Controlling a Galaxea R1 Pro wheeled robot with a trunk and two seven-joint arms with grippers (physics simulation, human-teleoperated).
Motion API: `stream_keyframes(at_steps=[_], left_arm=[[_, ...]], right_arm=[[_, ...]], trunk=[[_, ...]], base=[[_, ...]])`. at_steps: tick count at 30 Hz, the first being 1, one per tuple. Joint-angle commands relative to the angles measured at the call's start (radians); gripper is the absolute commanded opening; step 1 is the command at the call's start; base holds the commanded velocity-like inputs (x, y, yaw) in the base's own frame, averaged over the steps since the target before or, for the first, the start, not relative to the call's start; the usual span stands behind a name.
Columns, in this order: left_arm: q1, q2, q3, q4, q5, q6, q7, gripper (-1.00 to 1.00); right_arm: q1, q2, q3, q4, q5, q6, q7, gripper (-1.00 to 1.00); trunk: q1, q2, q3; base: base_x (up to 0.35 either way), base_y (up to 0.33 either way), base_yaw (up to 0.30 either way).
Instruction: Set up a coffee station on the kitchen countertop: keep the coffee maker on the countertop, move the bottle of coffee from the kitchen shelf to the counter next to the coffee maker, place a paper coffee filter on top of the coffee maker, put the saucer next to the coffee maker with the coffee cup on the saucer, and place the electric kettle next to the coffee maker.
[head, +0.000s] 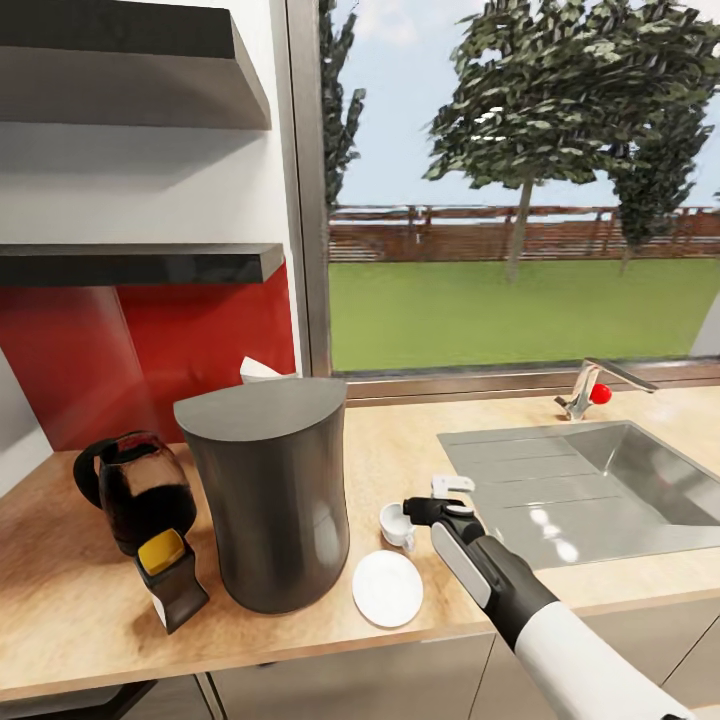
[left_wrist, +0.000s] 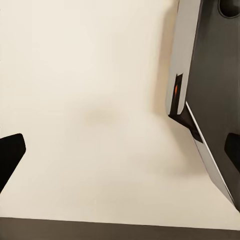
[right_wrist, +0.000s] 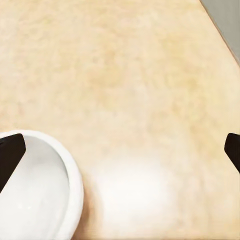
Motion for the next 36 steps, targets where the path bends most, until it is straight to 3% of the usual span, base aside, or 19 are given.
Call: stream_keyframes(at_steps=[1,8,15,36], left_arm=[[0.000,-0.001,0.008,-0.003,-0.009,-0.001,-0.007,1.00],[0.000,0.000,0.009,-0.003,-0.009,-0.001,-0.006,1.00],[0.000,0.000,0.009,-0.003,-0.009,-0.001,-0.006,1.00],[0.000,-0.002,0.007,-0.003,-0.009,-0.001,-0.006,1.00]], right_arm=[[-0.001,0.000,0.003,0.000,-0.007,0.002,-0.008,1.00],[-0.001,0.003,0.004,0.033,-0.007,0.001,0.001,1.00],[-0.001,0.026,0.004,0.087,-0.005,-0.001,0.035,1.00],[-0.001,0.027,0.003,0.093,-0.004,-0.001,0.037,1.00]], trunk=[[0.001,-0.002,-0.002],[0.001,-0.002,-0.002],[0.001,-0.002,-0.002],[0.001,-0.002,-0.002]], base=[[0.000,0.000,0.000],[0.000,0.000,0.000],[0.000,0.000,0.000],[0.000,0.014,0.000]])
